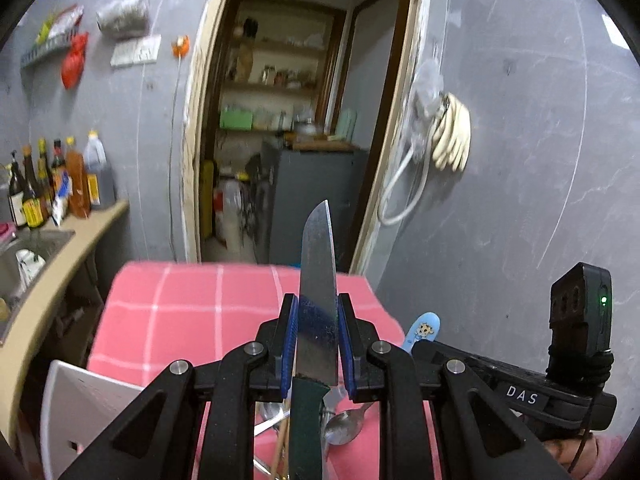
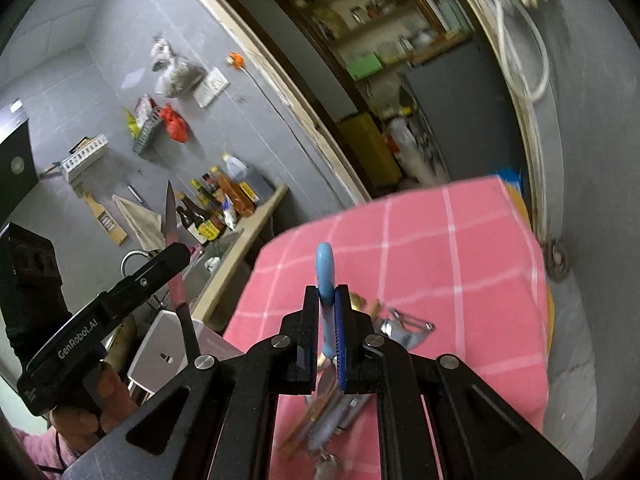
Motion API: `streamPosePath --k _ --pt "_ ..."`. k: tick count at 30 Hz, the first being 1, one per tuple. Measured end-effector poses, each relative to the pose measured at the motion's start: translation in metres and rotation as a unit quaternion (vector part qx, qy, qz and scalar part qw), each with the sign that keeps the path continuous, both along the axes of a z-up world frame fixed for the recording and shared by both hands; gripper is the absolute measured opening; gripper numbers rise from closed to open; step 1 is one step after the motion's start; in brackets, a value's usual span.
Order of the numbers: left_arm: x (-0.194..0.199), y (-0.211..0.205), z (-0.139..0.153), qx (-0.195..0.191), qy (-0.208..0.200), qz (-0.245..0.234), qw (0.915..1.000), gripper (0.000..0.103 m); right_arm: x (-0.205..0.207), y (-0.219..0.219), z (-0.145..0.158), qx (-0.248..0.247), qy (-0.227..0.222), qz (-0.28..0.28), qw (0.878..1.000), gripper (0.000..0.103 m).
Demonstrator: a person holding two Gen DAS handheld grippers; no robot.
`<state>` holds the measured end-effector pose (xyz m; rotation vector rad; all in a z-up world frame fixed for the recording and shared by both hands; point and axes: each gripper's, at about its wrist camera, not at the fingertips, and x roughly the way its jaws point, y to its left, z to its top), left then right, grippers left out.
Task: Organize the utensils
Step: 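Lift the knife and blue spoon and lower both into the white caddy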
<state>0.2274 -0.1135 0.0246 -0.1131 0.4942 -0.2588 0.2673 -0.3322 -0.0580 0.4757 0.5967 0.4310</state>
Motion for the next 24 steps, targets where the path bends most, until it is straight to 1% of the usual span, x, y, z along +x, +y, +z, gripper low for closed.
streamPosePath --k 5,8,12,17,20,24 --pt "-0.015 0.021 0.025 -0.008 -0.033 0.01 0.9994 0.018 -0.008 0.025 0.049 -0.012 -0.046 0.009 0.999 0.007" --pt "-0.023 0.042 0.039 -0.013 -0.054 0.023 0.9982 0.018 -0.011 0.044 0.072 -0.015 -0.069 0.021 0.997 0.007" --pt "-0.035 0.075 0.048 -0.022 -0.075 0.046 0.9959 0.018 -0.017 0.075 0.097 -0.014 -0.098 0.045 0.994 0.007" --pt "-0.041 0.12 0.044 -0.048 -0.096 0.07 0.9918 0.018 -0.026 0.116 0.111 -0.022 -0.118 0.07 0.99 0.007" --pt "-0.043 0.137 0.033 -0.062 -0.108 0.08 0.9889 0.018 -0.029 0.137 0.111 -0.031 -0.121 0.079 0.989 0.007" --pt "-0.04 0.147 0.016 -0.063 -0.104 0.087 0.9888 0.018 -0.026 0.16 0.101 -0.051 -0.111 0.084 0.989 0.007"
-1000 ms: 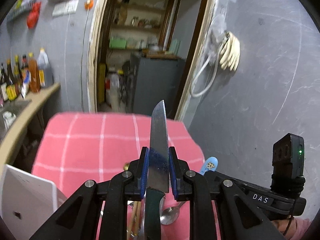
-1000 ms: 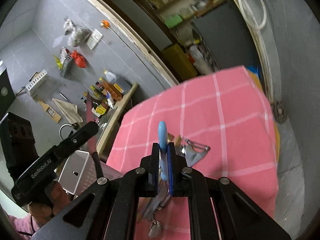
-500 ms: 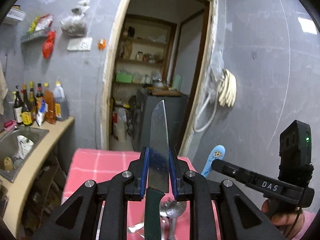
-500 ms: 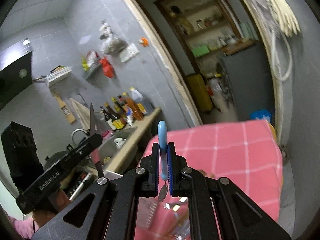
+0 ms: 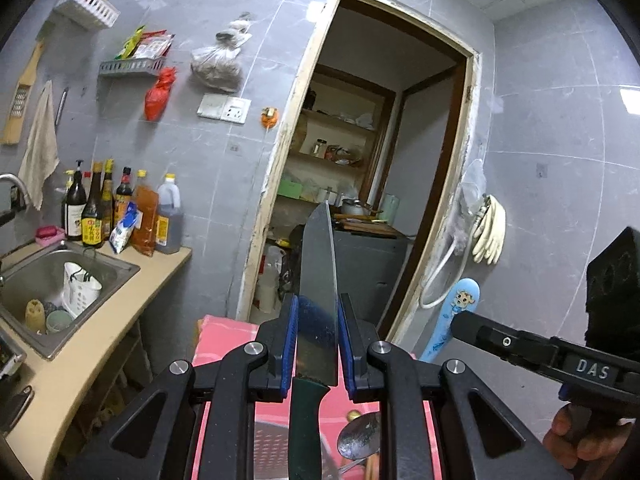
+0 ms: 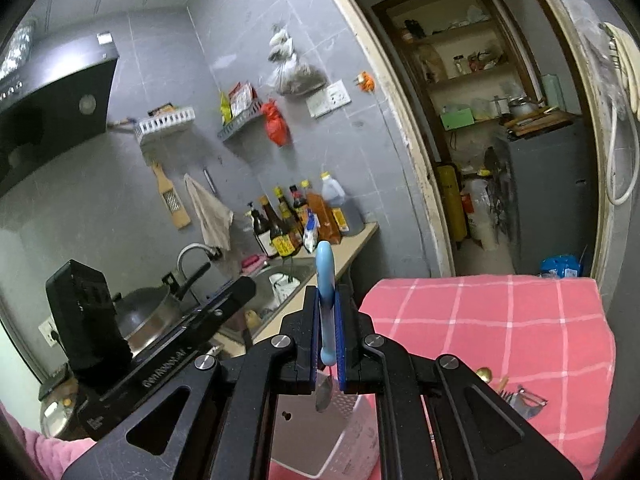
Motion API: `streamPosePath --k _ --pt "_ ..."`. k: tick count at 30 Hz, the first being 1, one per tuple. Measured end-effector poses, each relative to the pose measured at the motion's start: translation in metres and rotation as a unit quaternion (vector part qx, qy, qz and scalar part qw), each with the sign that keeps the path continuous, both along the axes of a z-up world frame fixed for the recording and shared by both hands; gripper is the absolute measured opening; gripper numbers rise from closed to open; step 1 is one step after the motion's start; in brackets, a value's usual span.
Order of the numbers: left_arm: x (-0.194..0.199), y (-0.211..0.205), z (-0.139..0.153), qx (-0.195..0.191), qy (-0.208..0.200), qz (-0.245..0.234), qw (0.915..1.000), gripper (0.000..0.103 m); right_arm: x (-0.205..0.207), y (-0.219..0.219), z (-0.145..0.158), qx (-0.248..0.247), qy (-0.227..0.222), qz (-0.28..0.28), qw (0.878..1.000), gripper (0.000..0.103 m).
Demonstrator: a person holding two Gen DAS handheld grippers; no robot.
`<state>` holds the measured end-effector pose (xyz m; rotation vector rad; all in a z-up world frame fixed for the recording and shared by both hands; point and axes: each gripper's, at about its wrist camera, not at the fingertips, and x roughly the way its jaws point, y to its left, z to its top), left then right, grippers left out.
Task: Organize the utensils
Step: 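Lift the knife and blue spoon and lower both into the white caddy, then open both tools and move them back over the utensil pile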
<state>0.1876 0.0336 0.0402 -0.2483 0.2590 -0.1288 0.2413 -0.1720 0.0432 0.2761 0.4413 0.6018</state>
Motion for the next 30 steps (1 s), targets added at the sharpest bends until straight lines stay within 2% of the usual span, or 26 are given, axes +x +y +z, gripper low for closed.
streamPosePath --k 8,16,22,26,27,29,30 --pt "-0.002 0.0 -0.034 0.021 0.015 -0.004 0.9997 0.018 0.008 0.017 -0.031 -0.021 0.032 0.01 0.999 0.007" --pt "-0.006 0.001 -0.049 0.034 0.008 -0.008 0.9993 0.018 0.016 0.03 -0.052 -0.034 0.049 0.022 0.998 0.007" --pt "-0.007 0.004 -0.051 0.026 0.012 -0.017 0.9994 0.018 0.017 0.031 -0.063 -0.032 0.066 0.026 0.997 0.007" --pt "-0.006 0.012 -0.049 0.002 0.021 -0.015 0.9997 0.018 0.017 0.033 -0.066 -0.03 0.078 0.028 0.996 0.008" --pt "-0.006 0.014 -0.048 -0.002 0.024 -0.014 0.9996 0.019 0.017 0.033 -0.066 -0.028 0.08 0.027 0.996 0.008" --pt "-0.007 0.018 -0.047 -0.013 0.027 -0.013 0.9995 0.029 0.015 0.031 -0.066 -0.021 0.082 0.026 0.996 0.009" --pt "-0.008 0.02 -0.045 -0.019 0.026 -0.01 0.9994 0.039 0.013 0.03 -0.065 -0.019 0.079 0.024 0.996 0.012"
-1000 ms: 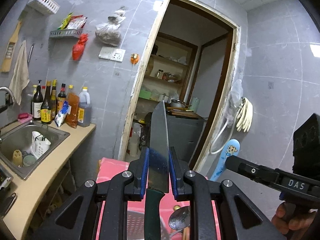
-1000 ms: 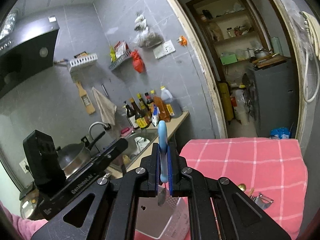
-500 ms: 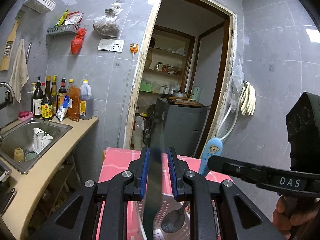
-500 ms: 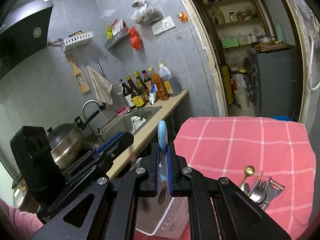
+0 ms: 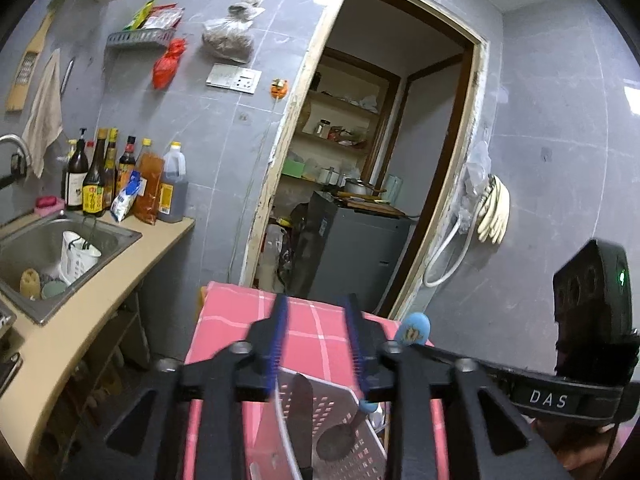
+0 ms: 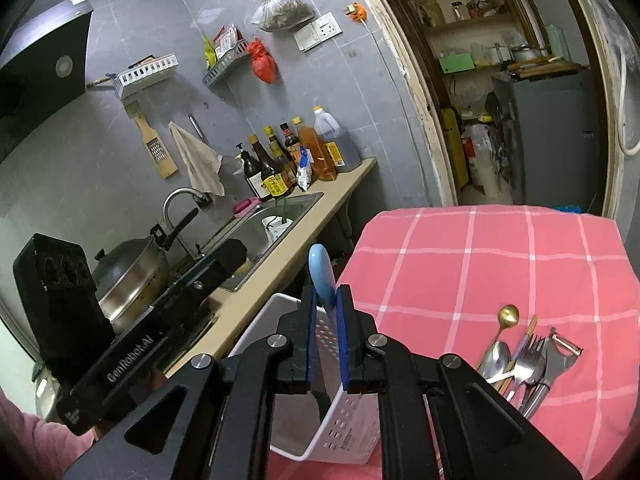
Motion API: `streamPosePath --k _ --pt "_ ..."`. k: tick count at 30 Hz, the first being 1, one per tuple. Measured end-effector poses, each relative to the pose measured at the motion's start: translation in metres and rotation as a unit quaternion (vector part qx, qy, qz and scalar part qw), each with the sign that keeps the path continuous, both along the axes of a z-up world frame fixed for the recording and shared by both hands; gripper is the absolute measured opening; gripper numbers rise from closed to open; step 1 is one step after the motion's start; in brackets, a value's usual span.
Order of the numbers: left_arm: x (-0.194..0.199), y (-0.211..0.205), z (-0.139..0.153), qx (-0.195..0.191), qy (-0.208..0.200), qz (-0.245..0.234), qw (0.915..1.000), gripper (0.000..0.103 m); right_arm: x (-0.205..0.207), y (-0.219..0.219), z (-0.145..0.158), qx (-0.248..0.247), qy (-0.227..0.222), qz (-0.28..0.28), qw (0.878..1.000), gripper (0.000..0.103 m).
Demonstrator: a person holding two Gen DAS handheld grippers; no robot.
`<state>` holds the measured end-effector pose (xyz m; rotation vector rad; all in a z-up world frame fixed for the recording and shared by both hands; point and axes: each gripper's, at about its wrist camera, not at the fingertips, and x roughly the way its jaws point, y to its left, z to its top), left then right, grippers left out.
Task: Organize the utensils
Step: 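Open both tools and move them back over the utensil pile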
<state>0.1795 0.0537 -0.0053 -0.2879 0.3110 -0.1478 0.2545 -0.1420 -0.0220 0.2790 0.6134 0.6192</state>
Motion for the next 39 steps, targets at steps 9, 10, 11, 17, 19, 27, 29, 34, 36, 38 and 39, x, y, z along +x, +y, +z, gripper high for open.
streamPosePath --k 9,10,11,17,19,27,29,34,36,38,39 --pt "-0.004 0.002 0.016 -0.007 0.003 0.012 0.9999 0.06 -0.025 -0.037 0.029 0.011 -0.052 -0.069 0.996 0.036" --pt "-0.004 -0.001 0.019 -0.005 0.002 0.009 0.9999 0.063 -0.03 -0.044 0.033 0.008 -0.062 -0.085 0.994 0.046" --pt "-0.004 -0.005 0.022 -0.003 0.001 0.006 1.0 0.064 -0.032 -0.052 0.037 0.006 -0.069 -0.097 0.993 0.05" --pt "0.001 -0.043 0.037 0.007 0.0 -0.026 0.9996 0.096 -0.045 -0.111 0.051 -0.008 -0.082 -0.179 0.98 0.077" --pt "0.008 -0.059 0.038 0.011 0.011 -0.041 0.999 0.1 -0.046 -0.131 0.05 -0.014 -0.074 -0.2 0.977 0.084" --pt "0.052 -0.119 0.013 0.034 0.112 -0.098 0.9883 0.1 -0.029 -0.196 0.007 -0.009 0.012 -0.227 0.974 0.086" --pt "0.065 -0.13 0.003 0.048 0.144 -0.102 0.9832 0.1 -0.022 -0.204 -0.011 -0.004 0.033 -0.223 0.974 0.086" --pt "0.098 -0.152 -0.02 0.093 0.224 -0.099 0.9651 0.1 0.002 -0.212 -0.064 0.021 0.095 -0.193 0.976 0.086" --pt "0.111 -0.159 -0.03 0.111 0.257 -0.099 0.9549 0.1 0.015 -0.209 -0.089 0.034 0.128 -0.176 0.975 0.085" --pt "0.124 -0.167 -0.041 0.13 0.284 -0.099 0.9446 0.097 0.025 -0.205 -0.11 0.045 0.153 -0.163 0.974 0.078" --pt "0.129 -0.17 -0.045 0.137 0.293 -0.099 0.9411 0.092 0.032 -0.202 -0.12 0.048 0.165 -0.157 0.973 0.071"
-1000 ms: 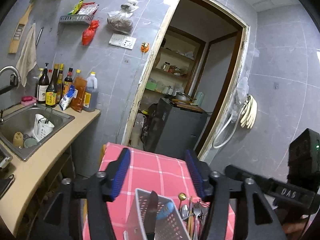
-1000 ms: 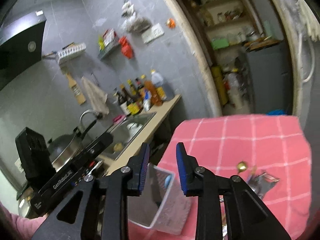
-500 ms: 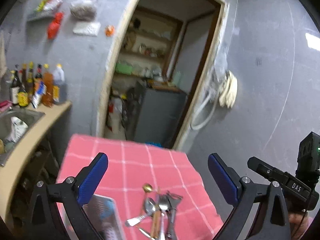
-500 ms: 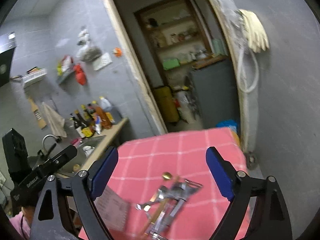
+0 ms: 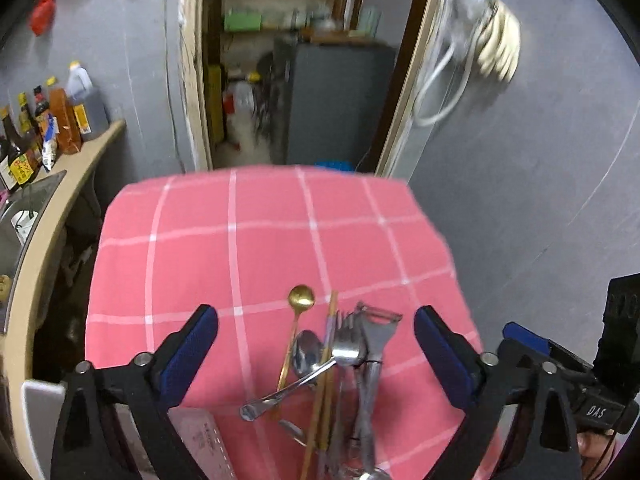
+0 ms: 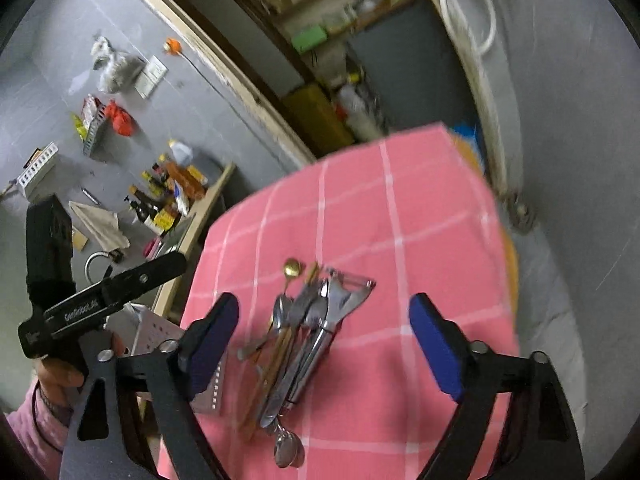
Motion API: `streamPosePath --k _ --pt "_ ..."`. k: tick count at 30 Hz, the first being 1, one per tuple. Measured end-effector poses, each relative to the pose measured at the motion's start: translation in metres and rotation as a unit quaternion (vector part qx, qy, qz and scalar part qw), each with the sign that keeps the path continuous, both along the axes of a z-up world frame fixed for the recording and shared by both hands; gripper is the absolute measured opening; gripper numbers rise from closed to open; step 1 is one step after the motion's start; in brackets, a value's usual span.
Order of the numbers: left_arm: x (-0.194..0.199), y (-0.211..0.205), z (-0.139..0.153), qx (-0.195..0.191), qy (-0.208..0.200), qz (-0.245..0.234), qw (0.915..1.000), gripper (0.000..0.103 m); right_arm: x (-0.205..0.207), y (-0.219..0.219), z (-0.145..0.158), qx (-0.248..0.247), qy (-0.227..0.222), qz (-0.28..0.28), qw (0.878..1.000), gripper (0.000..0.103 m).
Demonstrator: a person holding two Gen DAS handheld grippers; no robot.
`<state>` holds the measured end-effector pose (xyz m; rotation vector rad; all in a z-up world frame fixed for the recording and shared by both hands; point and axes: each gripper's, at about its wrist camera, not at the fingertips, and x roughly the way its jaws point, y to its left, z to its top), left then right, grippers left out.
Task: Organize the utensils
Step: 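Open both tools and move them back over the utensil pile, then grasp the peeler with the right tool while the left tool grasps the gold spoon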
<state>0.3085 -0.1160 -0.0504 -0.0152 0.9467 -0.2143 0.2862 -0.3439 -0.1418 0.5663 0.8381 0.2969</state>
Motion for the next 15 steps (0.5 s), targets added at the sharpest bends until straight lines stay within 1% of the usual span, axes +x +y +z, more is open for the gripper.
streamPosePath --k 1,2,3,4,6,7,8,10,13,15 --pt "0.007 -0.003 -0.005 0.007 0.012 -0.001 0.9999 0.087 0.004 0.002 -0.008 0.002 0.009 0.003 1.0 0.068" --pt "0.014 -0.006 -0.014 0.013 0.028 0.001 0.9995 0.084 0.01 0.004 -0.018 0.005 0.019 0.005 1.0 0.067" --pt "0.018 -0.007 -0.019 0.015 0.038 0.004 0.9992 0.079 0.017 0.006 -0.028 0.009 0.033 0.009 0.999 0.062" --pt "0.024 -0.009 -0.026 0.013 0.052 0.007 0.9986 0.074 0.022 0.009 -0.036 0.013 0.043 0.011 0.999 0.054" --pt "0.034 -0.011 -0.042 0.004 0.08 0.018 0.9966 0.067 0.033 0.015 -0.053 0.017 0.066 0.019 0.998 0.05" --pt "0.039 -0.011 -0.049 0.002 0.09 0.023 0.9956 0.065 0.036 0.016 -0.059 0.019 0.073 0.023 0.997 0.047" --pt "0.042 -0.012 -0.057 0.002 0.101 0.028 0.9945 0.063 0.041 0.02 -0.066 0.024 0.082 0.028 0.996 0.045" --pt "0.05 -0.012 -0.076 0.003 0.126 0.04 0.9912 0.052 0.048 0.028 -0.077 0.032 0.099 0.038 0.994 0.041" --pt "0.057 -0.009 -0.095 0.0 0.149 0.058 0.9872 0.049 0.053 0.036 -0.09 0.032 0.117 0.043 0.992 0.04" --pt "0.062 -0.005 -0.106 -0.004 0.162 0.067 0.9844 0.046 0.054 0.036 -0.093 0.036 0.118 0.042 0.991 0.04"
